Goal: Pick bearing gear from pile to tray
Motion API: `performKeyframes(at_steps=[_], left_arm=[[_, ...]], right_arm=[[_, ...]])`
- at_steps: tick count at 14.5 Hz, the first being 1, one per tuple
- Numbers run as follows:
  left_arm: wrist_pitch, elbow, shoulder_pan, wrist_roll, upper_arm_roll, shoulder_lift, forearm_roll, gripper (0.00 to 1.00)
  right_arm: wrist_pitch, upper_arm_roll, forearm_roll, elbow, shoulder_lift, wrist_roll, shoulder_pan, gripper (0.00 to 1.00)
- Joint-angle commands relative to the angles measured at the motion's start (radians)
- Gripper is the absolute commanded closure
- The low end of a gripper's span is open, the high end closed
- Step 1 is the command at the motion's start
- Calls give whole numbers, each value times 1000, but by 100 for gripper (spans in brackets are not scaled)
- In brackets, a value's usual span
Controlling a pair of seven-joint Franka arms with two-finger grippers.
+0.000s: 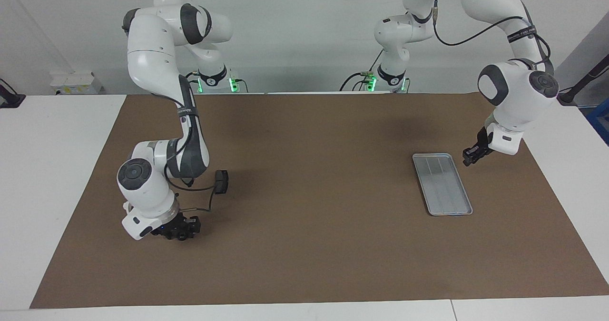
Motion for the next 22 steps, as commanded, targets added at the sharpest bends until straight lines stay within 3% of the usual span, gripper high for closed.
performKeyframes(at_steps=[1,3,7,10,15,17,19,22], left_arm=[[44,-33,-6,-49,-17,-7,-5,91],[48,-23,-28,-55,-17,-2,-5,91],[34,-32,-121,-83,-17,-5,-5,91],[37,-63,-114,-60,-19,-16,-5,93],[87,-144,-121,71,-19,-33,-2,93],[136,-196,-131,74,-20,-32,-2,93],[182,-233,-134,97,-19,-21,-2,93],[175,-238,-108,157,-20,-21,-2,93]], right_arm=[[6,15,9,-11,4,12,-21,73],[7,15,9,-14,4,11,-22,100],[0,15,5,-11,-2,11,-22,100],[-121,18,-9,40,-29,6,-18,100],[-356,22,8,46,-218,30,82,100],[-478,25,8,52,-275,247,170,100],[-522,64,61,93,-286,538,269,100],[-452,68,118,94,-283,921,404,100]])
